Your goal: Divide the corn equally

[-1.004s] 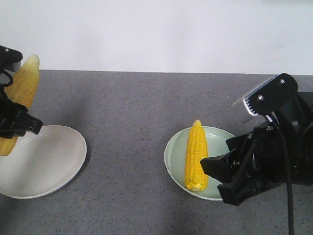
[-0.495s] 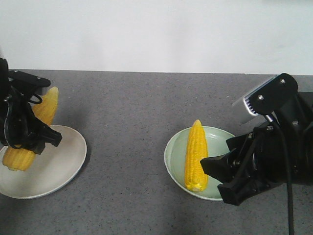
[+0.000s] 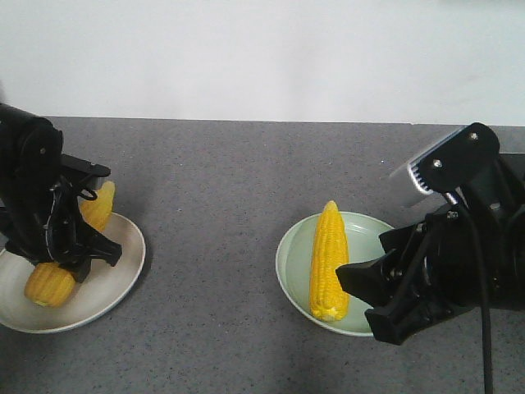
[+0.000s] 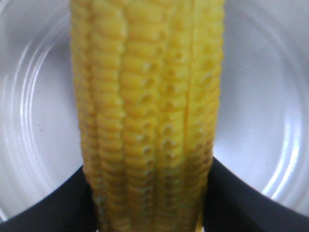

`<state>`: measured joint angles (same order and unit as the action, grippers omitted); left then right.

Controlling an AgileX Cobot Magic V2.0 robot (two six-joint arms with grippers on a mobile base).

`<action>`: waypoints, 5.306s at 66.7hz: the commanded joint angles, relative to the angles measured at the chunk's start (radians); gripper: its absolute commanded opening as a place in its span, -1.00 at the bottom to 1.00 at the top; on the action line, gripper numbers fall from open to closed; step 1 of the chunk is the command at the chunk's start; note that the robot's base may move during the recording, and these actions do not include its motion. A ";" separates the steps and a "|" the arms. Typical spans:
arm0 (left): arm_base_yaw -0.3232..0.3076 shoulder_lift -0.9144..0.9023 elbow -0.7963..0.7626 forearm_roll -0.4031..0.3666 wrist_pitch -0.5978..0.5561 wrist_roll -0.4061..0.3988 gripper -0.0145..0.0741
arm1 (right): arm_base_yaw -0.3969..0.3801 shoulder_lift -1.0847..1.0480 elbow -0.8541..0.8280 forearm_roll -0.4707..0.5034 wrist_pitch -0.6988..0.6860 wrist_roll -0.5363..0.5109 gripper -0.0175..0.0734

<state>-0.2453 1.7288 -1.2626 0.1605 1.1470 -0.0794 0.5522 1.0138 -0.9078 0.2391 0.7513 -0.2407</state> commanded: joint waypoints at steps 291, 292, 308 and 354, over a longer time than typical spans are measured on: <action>0.168 -1.757 1.272 -0.195 -1.227 0.053 -0.69 | 0.003 -0.017 -0.024 0.007 -0.049 -0.009 -0.64; 0.168 -1.757 1.272 -0.195 -1.227 0.053 -0.69 | 0.003 -0.017 -0.024 0.007 -0.049 -0.009 -0.64; 0.206 -1.757 1.272 -0.197 -1.265 0.038 -0.69 | 0.003 -0.017 -0.024 0.007 -0.049 -0.009 -0.64; 0.224 -1.756 1.271 -0.204 -1.261 0.039 -0.69 | 0.003 -0.017 -0.024 0.007 -0.049 -0.009 -0.64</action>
<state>-0.0223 -0.0113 0.0245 -0.0347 -0.0376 -0.0330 0.5522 1.0106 -0.9078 0.2419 0.7543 -0.2407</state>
